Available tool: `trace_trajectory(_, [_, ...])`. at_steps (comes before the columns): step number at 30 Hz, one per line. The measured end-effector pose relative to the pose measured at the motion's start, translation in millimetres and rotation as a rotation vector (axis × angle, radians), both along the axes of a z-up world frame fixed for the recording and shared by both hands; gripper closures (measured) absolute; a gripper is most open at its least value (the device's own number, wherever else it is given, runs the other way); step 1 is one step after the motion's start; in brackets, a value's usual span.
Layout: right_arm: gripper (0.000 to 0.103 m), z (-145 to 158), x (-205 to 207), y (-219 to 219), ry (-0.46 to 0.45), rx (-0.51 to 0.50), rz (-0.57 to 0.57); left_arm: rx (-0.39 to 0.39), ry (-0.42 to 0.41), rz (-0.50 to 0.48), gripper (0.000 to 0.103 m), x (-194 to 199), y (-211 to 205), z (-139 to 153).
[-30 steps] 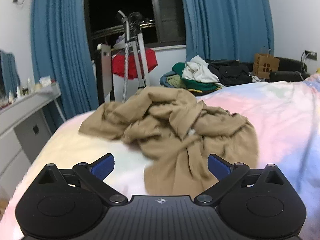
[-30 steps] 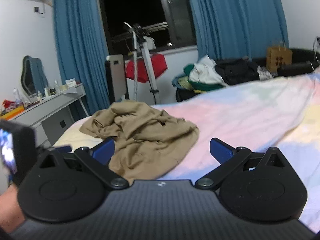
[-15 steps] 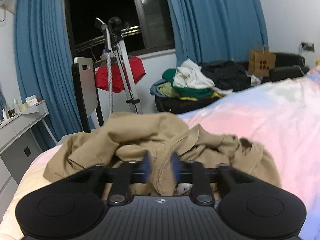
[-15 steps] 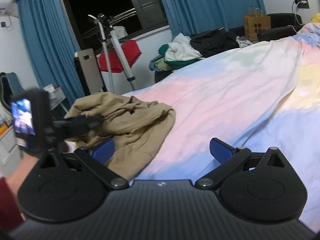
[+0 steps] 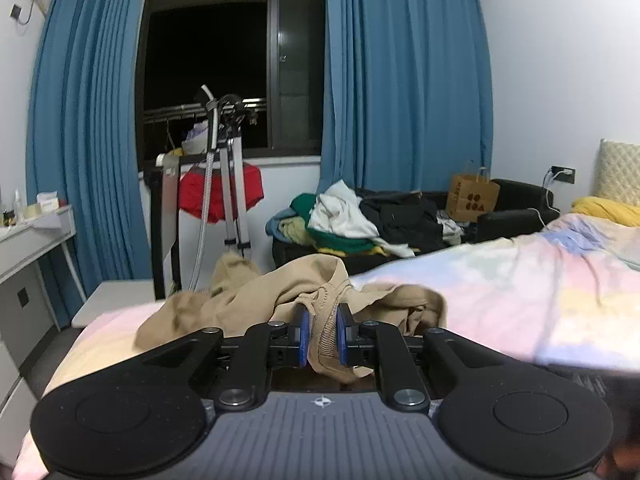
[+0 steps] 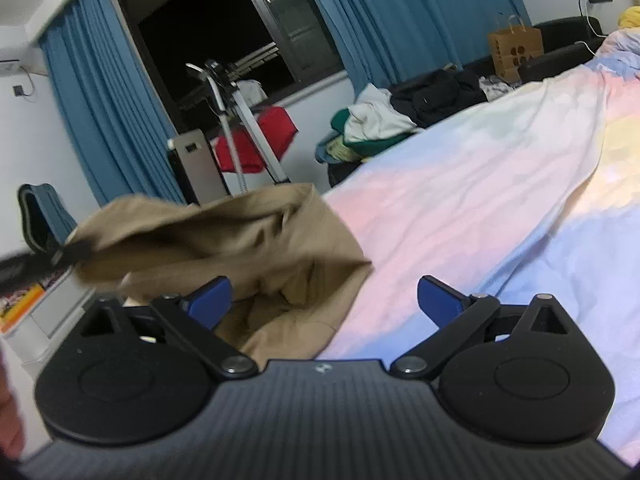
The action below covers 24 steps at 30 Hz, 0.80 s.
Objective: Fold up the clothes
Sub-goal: 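Grasp the tan t-shirt fabric with the left tool, then grasp the t-shirt hem with the right tool while the left tool holds the shirt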
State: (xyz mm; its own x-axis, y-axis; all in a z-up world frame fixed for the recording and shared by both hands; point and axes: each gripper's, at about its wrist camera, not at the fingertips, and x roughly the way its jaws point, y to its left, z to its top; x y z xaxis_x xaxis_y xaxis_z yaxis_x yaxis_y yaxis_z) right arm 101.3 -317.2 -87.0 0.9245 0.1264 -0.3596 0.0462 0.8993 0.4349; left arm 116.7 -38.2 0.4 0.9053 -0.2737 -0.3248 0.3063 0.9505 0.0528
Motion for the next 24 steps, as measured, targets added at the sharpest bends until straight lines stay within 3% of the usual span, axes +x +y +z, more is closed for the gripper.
trace_trajectory(2, [0.007, 3.5, -5.9, 1.8, -0.007, -0.004, 0.013, 0.004, 0.041, 0.018, 0.088, -19.5, 16.6, -4.6])
trace_trajectory(4, [0.021, 6.9, -11.8, 3.6, -0.013, -0.009, 0.025, 0.019, 0.099, 0.045, 0.088, -28.9, 33.1, -17.6])
trace_trajectory(6, [0.029, 2.2, -10.9, 8.0, 0.039, 0.008, 0.05, 0.057, 0.15, 0.078, 0.088, -28.9, 46.0, -34.0])
trace_trajectory(11, [0.033, -14.9, -2.9, 16.4, 0.172, 0.076, 0.118, 0.103, 0.249, 0.149, 0.087, -16.6, 67.2, -58.8])
trace_trajectory(18, [0.033, -32.7, 17.7, 26.8, 0.188, 0.09, 0.14, 0.094, 0.267, 0.154, 0.085, -9.6, 66.5, -60.6])
trace_trajectory(20, [0.038, -40.0, 28.0, 31.7, 0.194, 0.056, 0.128, 0.076, 0.271, 0.165, 0.085, -16.7, 66.1, -64.4])
trace_trajectory(24, [0.039, -49.0, 39.6, 51.8, 0.17, -0.145, 0.119, 0.07, 0.275, 0.186, 0.084, -14.4, 61.7, -67.3])
